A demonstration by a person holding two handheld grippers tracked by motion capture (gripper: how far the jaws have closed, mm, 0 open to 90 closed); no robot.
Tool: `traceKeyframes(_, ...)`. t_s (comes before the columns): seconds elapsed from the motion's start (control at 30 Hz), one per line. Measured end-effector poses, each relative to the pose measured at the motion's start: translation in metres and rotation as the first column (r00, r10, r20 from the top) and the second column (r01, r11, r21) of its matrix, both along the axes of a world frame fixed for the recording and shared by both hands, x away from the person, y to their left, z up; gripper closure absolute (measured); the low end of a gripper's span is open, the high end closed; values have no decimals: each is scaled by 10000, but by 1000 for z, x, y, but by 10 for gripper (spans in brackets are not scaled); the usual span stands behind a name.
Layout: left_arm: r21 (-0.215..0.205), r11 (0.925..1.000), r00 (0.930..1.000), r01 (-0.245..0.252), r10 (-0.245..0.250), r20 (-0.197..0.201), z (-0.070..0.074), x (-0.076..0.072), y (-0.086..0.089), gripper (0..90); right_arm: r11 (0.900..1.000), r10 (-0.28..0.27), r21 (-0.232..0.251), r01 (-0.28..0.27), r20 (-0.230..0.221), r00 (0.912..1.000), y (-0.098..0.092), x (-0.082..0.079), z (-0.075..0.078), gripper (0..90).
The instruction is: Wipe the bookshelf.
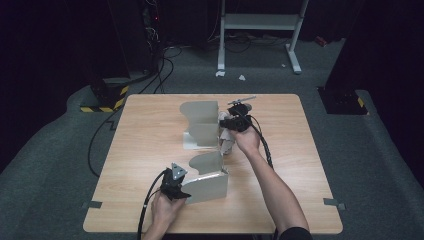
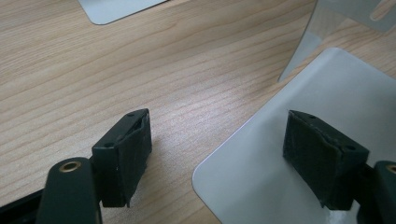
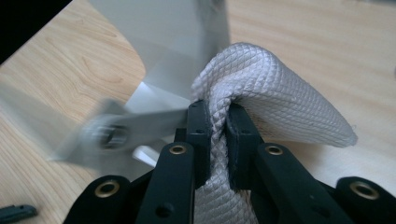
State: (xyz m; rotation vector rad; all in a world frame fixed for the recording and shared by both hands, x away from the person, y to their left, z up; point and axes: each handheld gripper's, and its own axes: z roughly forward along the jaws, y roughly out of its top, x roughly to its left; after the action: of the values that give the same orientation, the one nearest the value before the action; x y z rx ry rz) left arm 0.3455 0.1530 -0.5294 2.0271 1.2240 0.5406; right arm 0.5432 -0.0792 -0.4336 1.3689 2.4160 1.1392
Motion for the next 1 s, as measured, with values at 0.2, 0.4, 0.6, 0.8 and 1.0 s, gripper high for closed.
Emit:
traceKeyframes(0.2,-19,10000,10000,16,-16,-6,0,0,0,239,9959,-88,-909,2,-948,9955,3,5,-40,822)
traceKeyframes(0.4,5,10000,10000,64,-64,2,0,-1,0,242,9951,-133,-990,30,-1036,9945,12,7,-53,822)
traceKeyframes(0.6,-5,9999,9999,133,-133,31,0,-1,0,251,9960,-109,-888,118,106,9999,11,5,-13,822)
traceKeyframes(0.8,16,9997,9997,262,-262,14,0,-1,-1,251,9995,-320,-27,324,866,9957,-2,4,19,823)
traceKeyframes(1.0,31,9995,9995,329,-329,9,0,-1,-1,251,9989,-194,459,112,1806,9834,-1,1,62,823)
